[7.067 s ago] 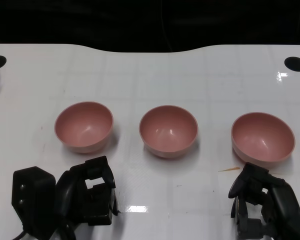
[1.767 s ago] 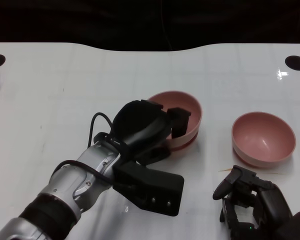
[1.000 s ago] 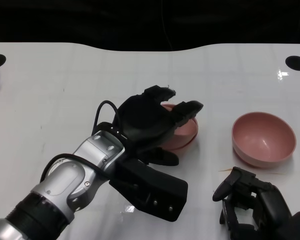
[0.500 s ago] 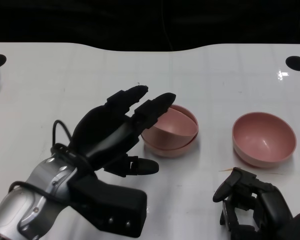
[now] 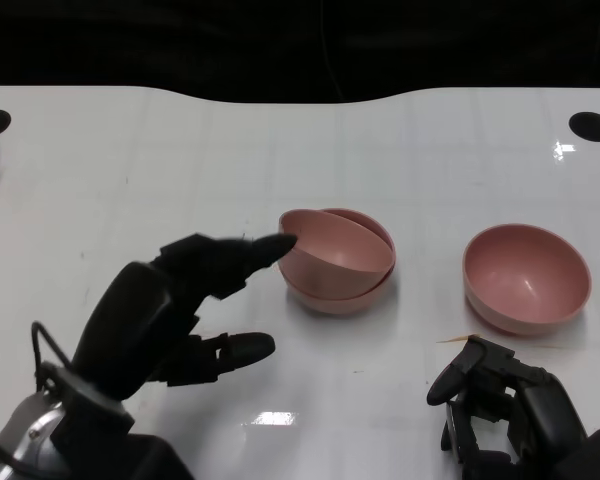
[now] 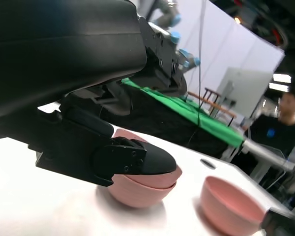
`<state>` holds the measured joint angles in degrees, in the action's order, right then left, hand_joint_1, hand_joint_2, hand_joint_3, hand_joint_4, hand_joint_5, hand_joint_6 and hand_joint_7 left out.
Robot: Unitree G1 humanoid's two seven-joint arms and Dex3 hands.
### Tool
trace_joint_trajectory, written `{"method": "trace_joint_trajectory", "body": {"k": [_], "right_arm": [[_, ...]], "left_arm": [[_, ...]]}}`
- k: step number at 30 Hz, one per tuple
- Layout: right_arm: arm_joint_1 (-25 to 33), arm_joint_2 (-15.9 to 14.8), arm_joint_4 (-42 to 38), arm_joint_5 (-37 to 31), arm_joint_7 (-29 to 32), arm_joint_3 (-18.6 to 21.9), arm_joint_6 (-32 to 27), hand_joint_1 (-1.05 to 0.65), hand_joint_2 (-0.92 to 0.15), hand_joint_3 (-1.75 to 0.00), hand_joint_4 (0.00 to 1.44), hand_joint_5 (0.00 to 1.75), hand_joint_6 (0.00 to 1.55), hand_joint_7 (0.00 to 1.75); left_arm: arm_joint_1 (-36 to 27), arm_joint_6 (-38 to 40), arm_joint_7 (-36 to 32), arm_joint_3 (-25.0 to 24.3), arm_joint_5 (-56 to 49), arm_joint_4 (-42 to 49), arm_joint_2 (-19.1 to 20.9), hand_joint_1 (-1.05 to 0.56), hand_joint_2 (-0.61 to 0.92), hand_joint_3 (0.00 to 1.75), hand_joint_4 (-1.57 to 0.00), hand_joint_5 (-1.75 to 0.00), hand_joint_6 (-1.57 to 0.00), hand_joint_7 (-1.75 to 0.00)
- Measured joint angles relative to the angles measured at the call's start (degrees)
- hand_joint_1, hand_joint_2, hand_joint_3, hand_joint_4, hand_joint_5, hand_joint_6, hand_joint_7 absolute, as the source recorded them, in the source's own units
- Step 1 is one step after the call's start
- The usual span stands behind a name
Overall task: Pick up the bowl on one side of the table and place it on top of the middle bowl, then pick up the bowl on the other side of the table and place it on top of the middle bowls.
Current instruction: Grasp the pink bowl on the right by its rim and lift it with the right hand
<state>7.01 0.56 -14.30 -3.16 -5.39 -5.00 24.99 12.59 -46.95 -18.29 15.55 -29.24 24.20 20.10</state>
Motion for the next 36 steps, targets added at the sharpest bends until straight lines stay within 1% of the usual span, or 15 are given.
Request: {"method": "trace_joint_trajectory", "body": {"k": [4, 8, 9, 10, 11, 14, 16, 17, 18, 20, 23, 27, 32, 35, 36], "right_arm": [[0.0, -0.03, 0.01, -0.09, 0.17, 0.0, 0.13, -0.5, -0.33, -1.49, 0.88, 1.62, 0.76, 1.49], [0.29, -0.05, 0.25, -0.04, 0.17, 0.01, 0.13, -0.49, -0.32, -1.51, 0.88, 1.63, 0.75, 1.5], [0.36, -0.07, 0.26, -0.01, 0.13, 0.02, 0.14, -0.49, -0.32, -1.51, 0.88, 1.63, 0.75, 1.5], [0.42, -0.09, 0.27, 0.02, 0.1, 0.02, 0.14, -0.49, -0.32, -1.51, 0.88, 1.62, 0.75, 1.5], [0.49, -0.13, 0.3, 0.03, 0.09, 0.04, 0.13, -0.5, -0.33, -1.5, 0.87, 1.62, 0.75, 1.5], [0.53, -0.31, 0.32, 0.04, 0.06, 0.1, 0.24, -0.49, -0.33, -1.5, 0.87, 1.62, 0.74, 1.51], [0.51, -0.32, 0.31, 0.16, -0.06, 0.12, 0.53, -0.49, -0.33, -1.5, 0.87, 1.63, 0.74, 1.51], [0.51, -0.35, 0.31, 0.27, -0.2, 0.18, 0.64, -0.5, -0.33, -1.5, 0.87, 1.63, 0.74, 1.51], [0.52, -0.44, 0.31, 0.42, -0.38, 0.25, 0.64, -0.5, -0.33, -1.49, 0.87, 1.62, 0.74, 1.5], [0.51, -0.64, 0.31, 0.97, -0.9, 0.32, 0.71, -0.5, -0.34, -1.46, 0.84, 1.59, 0.72, 1.48], [0.43, -1.28, 0.3, 2.54, -2.72, 0.41, 0.74, -0.51, -0.38, -1.35, 0.75, 1.53, 0.65, 1.37], [-0.47, -2.87, 0.16, 2.22, -3.83, 0.47, 1.36, -0.57, -0.47, -1.14, 0.57, 1.53, 0.47, 1.3], [-1.76, -5.32, 0.16, -2.44, -2.07, 0.51, 3.16, -0.62, -0.6, -0.84, 0.37, 1.44, 0.24, 1.28], [-2.22, -6.93, 0.16, -5.61, -0.44, 0.54, 4.26, -0.62, -0.63, -0.76, 0.27, 1.42, 0.16, 1.23], [-2.25, -7.29, 0.23, -6.24, -0.15, 0.57, 4.26, -0.64, -0.65, -0.68, 0.19, 1.42, 0.11, 1.2]], "left_arm": [[-1.59, -5.15, 3.82, -0.98, 10.27, 4.03, -2.17, -0.27, 0.92, 0.2, -0.72, -0.76, -0.83, -0.22], [-4.63, -5.97, 10.56, -1.87, 20.31, 4.27, -4.31, -0.18, 0.92, 0.18, -0.79, -1.04, -0.99, -0.34], [-5.7, -5.7, 12.42, -1.98, 22.68, 3.99, -4.94, -0.15, 0.88, 0.27, -0.81, -1.09, -1.0, -0.42], [-6.94, -5.03, 14.19, -2.09, 25.0, 3.42, -5.6, -0.12, 0.78, 0.48, -0.82, -1.13, -0.98, -0.53], [-8.23, -4.05, 15.82, -2.17, 27.11, 2.64, -6.29, -0.09, 0.66, 0.78, -0.84, -1.19, -0.96, -0.66], [-11.73, -0.2, 19.51, -2.48, 30.12, -0.27, -7.87, -0.03, 0.53, 1.13, -0.86, -1.33, -0.93, -0.89], [-13.03, 1.23, 21.22, -2.69, 30.47, -0.89, -8.48, -0.02, 0.51, 1.18, -0.87, -1.4, -0.9, -1.01], [-13.44, 1.63, 22.13, -2.89, 30.85, -0.97, -8.85, -0.04, 0.49, 1.23, -0.86, -1.53, -0.87, -1.21], [-13.6, 2.22, 23.19, -3.16, 31.57, -0.92, -9.33, -0.04, 0.47, 1.26, -0.84, -1.62, -0.84, -1.33], [-13.59, 3.17, 25.19, -3.95, 33.04, -0.55, -10.24, -0.06, 0.48, 1.29, -0.84, -1.72, -0.8, -1.48], [-13.54, 5.43, 28.57, -5.27, 36.53, 0.1, -11.79, -0.07, 0.5, 1.29, -0.86, -1.74, -0.77, -1.56], [-13.42, 7.86, 31.61, -7.25, 38.1, 0.54, -12.67, -0.06, 0.51, 1.3, -0.87, -1.75, -0.77, -1.58], [-13.4, 8.89, 34.06, -8.95, 38.6, 0.86, -13.57, -0.08, 0.51, 1.29, -0.87, -1.75, -0.76, -1.57], [-13.4, 9.07, 34.97, -9.69, 38.58, 0.99, -13.79, -0.09, 0.51, 1.27, -0.86, -1.75, -0.77, -1.57], [-13.38, 9.41, 35.12, -9.9, 38.59, 1.0, -13.86, -0.1, 0.51, 1.26, -0.86, -1.75, -0.76, -1.57]]}}
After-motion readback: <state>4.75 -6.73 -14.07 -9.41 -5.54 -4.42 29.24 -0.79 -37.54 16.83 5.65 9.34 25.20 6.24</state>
